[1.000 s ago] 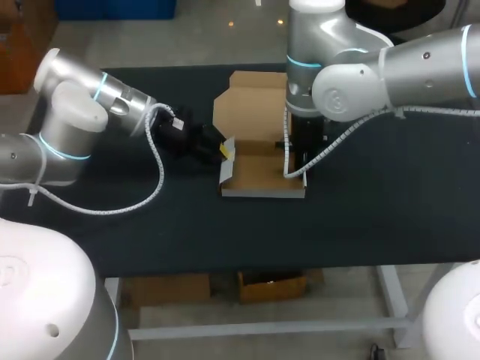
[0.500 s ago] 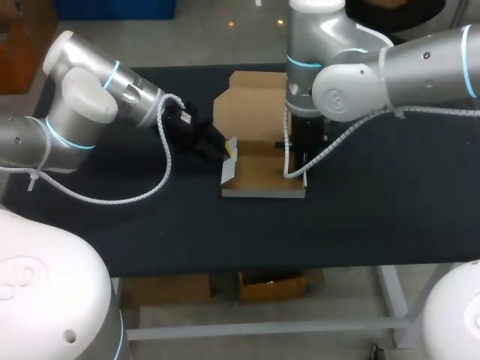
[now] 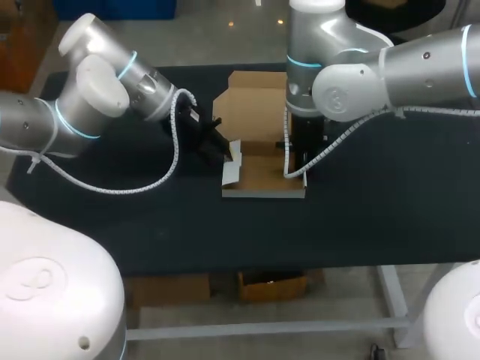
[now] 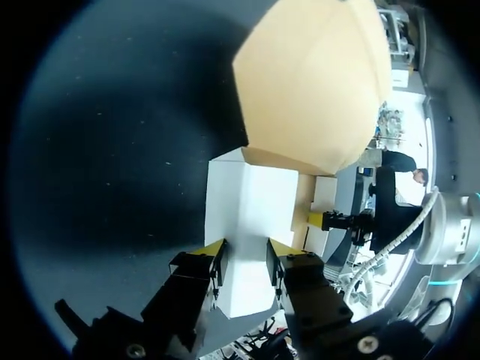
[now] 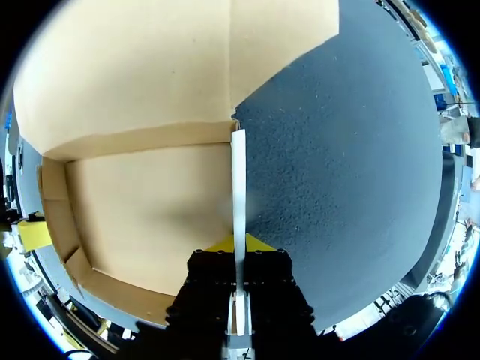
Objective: Assemble the packaging by folding the flat box into shape, placing the metal phone stand inside, and closing the box properly
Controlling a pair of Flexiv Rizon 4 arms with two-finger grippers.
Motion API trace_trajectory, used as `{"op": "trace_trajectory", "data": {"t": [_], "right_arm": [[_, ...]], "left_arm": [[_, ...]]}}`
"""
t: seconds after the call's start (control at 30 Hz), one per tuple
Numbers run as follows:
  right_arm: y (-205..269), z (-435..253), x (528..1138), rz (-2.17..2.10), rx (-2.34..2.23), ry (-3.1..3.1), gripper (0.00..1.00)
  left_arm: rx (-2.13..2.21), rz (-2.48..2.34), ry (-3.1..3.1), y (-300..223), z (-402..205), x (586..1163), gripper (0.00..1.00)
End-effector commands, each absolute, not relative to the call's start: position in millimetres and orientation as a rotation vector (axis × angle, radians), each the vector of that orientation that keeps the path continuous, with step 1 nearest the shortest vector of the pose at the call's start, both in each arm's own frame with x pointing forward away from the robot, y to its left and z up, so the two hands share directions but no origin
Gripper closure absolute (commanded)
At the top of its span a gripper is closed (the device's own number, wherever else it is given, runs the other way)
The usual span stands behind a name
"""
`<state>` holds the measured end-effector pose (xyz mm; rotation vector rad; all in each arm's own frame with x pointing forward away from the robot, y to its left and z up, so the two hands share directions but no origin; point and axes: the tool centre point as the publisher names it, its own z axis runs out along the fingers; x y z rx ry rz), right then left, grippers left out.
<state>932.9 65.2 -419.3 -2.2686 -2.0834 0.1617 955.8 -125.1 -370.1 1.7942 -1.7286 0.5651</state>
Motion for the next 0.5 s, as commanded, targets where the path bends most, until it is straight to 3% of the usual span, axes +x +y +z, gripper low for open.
{"op": "trace_trajectory", "data": {"t": [0.03,0.5], "right_arm": [[65.9,-419.3,932.9,0.163,-2.266,-2.083,1.0],[65.9,-419.3,932.9,0.163,-2.266,-2.083,1.0]], "left_arm": [[1.846,0.506,-1.762,-131.0,-372.0,956.9,0.67],[1.974,0.388,-1.851,-137.7,-373.0,953.5,0.68]]}}
